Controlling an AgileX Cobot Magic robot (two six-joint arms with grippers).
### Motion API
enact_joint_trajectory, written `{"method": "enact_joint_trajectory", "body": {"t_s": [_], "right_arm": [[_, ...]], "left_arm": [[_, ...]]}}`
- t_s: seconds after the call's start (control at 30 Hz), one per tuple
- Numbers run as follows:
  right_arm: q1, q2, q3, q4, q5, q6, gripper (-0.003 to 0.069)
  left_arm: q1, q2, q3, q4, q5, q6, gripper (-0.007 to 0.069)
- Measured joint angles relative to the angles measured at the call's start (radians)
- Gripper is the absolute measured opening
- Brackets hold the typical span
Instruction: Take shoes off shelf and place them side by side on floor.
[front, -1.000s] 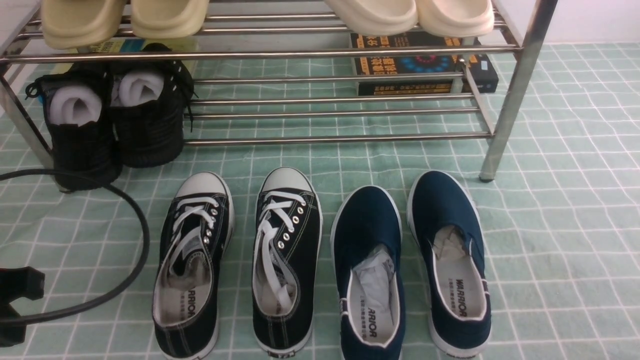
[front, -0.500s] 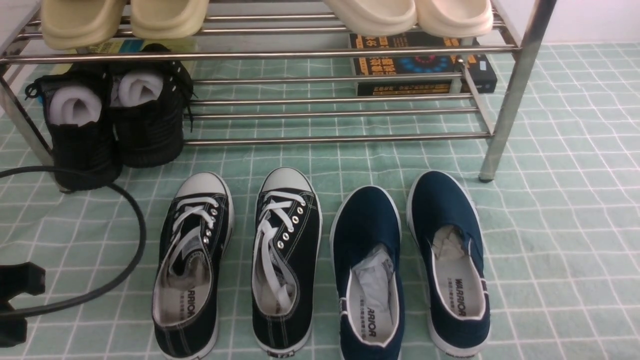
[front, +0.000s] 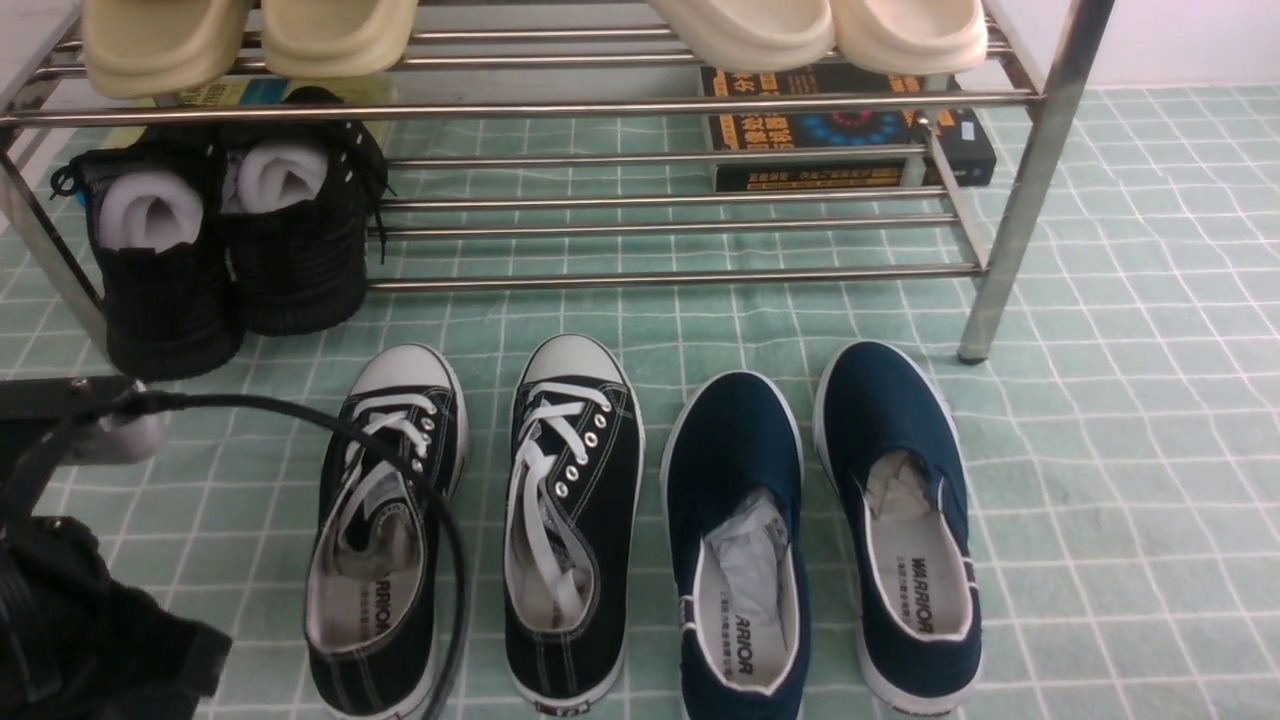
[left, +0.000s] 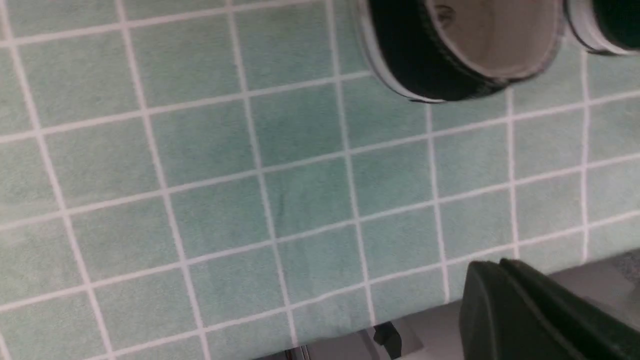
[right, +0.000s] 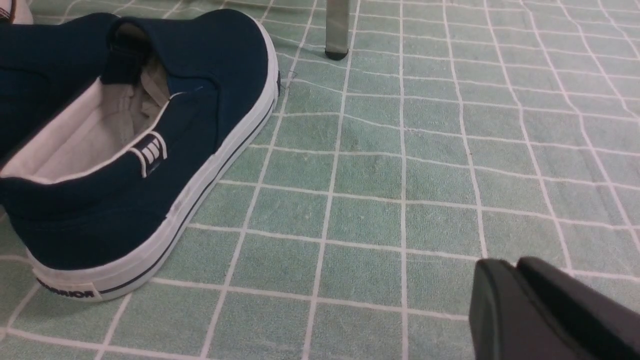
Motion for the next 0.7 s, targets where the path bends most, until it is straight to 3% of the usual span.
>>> {"method": "enact_joint_trajectory", "body": {"t_s": [0.13,0.27,0.37,0.43,0.5,0.7], "right_arm": [[0.000,0.000,0.000,0.000,0.000,0.000,0.0068],[0.000,0.000,0.000,-0.001,0.000,0.000,0.0075],[0.000,0.000,0.000,-0.001,0.000,0.000,0.0080],[0.000,0.000,0.000,-0.001,0.000,0.000,0.0081],[0.000,0.000,0.000,-0.001,0.000,0.000,0.0087],[0.000,0.000,0.000,-0.001,0.000,0.000,0.0092]], "left_arm": [[-0.066,-0.169,0.000,-0.042,-0.013,-0.009,0.0015],[-0.095,-0.359,0.022,-0.107,-0.141,-0.006,0.0014],[-0.096,-0.526,0.098,-0.138,-0.369,-0.009,0.0014],[-0.096,-0.569,0.126,-0.143,-0.438,-0.023,0.0014],[-0.096,-0.667,0.194,-0.156,-0.597,-0.095,0.0014],[-0.096,-0.750,0.290,-0.159,-0.781,-0.163,0.0017]]}}
